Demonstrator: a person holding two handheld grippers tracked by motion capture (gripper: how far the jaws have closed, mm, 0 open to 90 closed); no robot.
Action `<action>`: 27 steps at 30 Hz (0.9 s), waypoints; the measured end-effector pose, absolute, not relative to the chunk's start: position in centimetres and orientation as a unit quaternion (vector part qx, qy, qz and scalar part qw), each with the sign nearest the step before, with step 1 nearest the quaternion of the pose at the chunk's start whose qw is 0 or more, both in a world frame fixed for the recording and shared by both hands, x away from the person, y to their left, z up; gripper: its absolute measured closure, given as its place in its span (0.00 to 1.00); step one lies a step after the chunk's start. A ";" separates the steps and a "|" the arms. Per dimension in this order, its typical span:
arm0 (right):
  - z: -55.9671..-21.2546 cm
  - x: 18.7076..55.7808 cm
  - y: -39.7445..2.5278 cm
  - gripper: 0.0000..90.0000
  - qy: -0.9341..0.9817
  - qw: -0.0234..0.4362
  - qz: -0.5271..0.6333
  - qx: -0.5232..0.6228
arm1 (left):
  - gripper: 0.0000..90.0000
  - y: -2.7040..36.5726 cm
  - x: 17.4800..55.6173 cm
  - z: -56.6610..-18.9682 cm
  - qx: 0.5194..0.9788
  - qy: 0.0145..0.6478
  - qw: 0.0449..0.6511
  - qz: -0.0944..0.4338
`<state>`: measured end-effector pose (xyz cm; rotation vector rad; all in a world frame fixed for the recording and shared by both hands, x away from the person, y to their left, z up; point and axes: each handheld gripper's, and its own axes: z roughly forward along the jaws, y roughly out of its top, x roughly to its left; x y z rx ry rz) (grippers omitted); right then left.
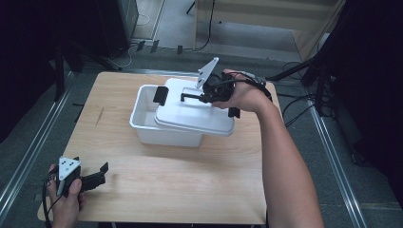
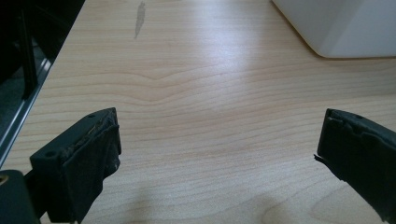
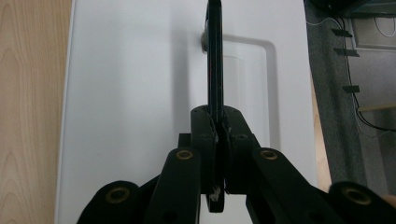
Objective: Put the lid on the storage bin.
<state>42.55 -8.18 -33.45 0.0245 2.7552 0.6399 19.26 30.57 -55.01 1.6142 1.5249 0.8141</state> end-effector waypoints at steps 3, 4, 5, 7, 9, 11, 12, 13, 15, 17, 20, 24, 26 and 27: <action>-33.6 42.6 -7.4 0.95 0.963 0.152 0.224 0.005 | 0.00 30.6 19.3 -55.0 0.631 0.598 0.379 0.318; -33.7 42.7 -7.1 0.95 0.963 0.152 0.222 0.004 | 0.00 30.6 19.3 -55.0 0.631 0.597 0.379 0.318; -33.8 42.7 -6.8 0.95 0.964 0.151 0.221 0.005 | 0.00 30.6 19.2 -55.0 0.632 0.597 0.379 0.318; -33.9 42.8 -6.2 0.95 0.964 0.150 0.221 0.000 | 0.00 30.6 19.2 -55.0 0.632 0.597 0.379 0.318; -34.0 42.7 -5.7 0.95 0.963 0.150 0.222 -0.001 | 0.00 30.6 19.2 -55.0 0.632 0.597 0.380 0.317; -34.1 42.7 -5.1 0.95 0.964 0.148 0.221 -0.004 | 0.00 30.6 19.2 -55.0 0.631 0.597 0.381 0.317; -34.1 42.8 -4.8 0.95 0.964 0.148 0.222 -0.006 | 0.00 30.6 19.3 -55.0 0.631 0.597 0.381 0.317; -34.1 42.8 -4.6 0.95 0.964 0.148 0.222 -0.008 | 0.00 30.6 19.3 -55.0 0.632 0.596 0.380 0.317; -34.2 42.8 -4.1 0.95 0.964 0.147 0.221 -0.008 | 0.00 30.6 19.3 -55.0 0.632 0.596 0.380 0.317; -34.3 42.8 -3.6 0.95 0.964 0.148 0.221 -0.007 | 0.00 30.6 19.3 -55.0 0.632 0.596 0.380 0.317; -34.4 42.8 -3.0 0.95 0.963 0.146 0.225 -0.012 | 0.00 30.6 19.3 -55.0 0.632 0.596 0.380 0.317; -34.4 42.9 -2.2 0.95 0.963 0.144 0.228 -0.014 | 0.00 30.5 19.4 -55.0 0.632 0.595 0.382 0.317; -34.5 42.9 -1.9 0.95 0.963 0.143 0.230 -0.013 | 0.00 30.5 19.3 -55.0 0.632 0.595 0.382 0.317; -34.5 43.0 -1.7 0.95 0.963 0.142 0.230 -0.015 | 0.00 30.5 19.3 -55.0 0.632 0.595 0.382 0.317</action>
